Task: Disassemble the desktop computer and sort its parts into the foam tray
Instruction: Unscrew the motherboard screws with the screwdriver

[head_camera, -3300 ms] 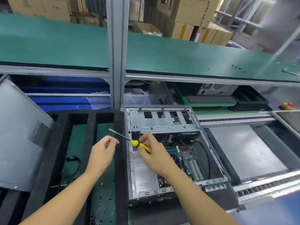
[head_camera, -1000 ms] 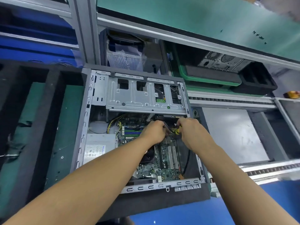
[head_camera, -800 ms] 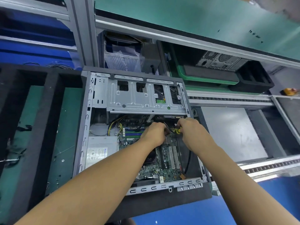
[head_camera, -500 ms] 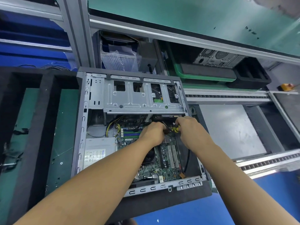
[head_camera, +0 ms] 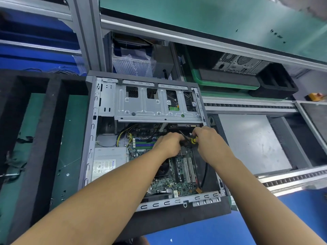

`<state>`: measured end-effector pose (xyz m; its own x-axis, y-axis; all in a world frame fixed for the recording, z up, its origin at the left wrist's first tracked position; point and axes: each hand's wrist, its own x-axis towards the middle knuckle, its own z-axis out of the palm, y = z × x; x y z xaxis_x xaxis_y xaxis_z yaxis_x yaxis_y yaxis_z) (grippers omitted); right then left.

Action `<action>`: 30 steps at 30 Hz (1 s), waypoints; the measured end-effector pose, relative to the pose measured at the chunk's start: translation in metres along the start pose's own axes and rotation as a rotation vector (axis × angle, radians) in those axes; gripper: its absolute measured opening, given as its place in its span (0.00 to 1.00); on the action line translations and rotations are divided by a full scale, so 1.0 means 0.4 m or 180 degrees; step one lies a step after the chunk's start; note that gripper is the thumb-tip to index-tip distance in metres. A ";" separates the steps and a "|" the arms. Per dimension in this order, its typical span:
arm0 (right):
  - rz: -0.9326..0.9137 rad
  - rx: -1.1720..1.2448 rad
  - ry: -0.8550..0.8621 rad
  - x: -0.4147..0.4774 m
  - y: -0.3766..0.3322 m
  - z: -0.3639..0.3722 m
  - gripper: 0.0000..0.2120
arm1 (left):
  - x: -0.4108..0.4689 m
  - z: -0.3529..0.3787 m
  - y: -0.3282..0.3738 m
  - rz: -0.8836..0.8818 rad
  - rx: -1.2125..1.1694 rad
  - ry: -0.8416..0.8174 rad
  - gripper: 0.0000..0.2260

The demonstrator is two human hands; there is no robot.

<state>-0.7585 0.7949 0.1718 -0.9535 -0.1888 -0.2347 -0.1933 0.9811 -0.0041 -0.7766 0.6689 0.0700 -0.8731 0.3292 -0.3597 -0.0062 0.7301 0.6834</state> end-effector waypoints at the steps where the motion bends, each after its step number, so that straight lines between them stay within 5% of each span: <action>1: 0.0017 0.0000 0.0009 0.000 -0.001 0.000 0.14 | 0.000 0.000 0.001 0.0016 -0.0010 -0.0015 0.26; 30: 0.0080 -0.0090 -0.0096 -0.001 -0.005 -0.004 0.12 | 0.016 0.009 -0.010 0.0096 -0.0231 -0.0039 0.29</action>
<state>-0.7579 0.7930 0.1734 -0.9509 -0.1624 -0.2635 -0.1762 0.9839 0.0294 -0.7805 0.6702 0.0627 -0.8674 0.3580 -0.3457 -0.0158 0.6746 0.7380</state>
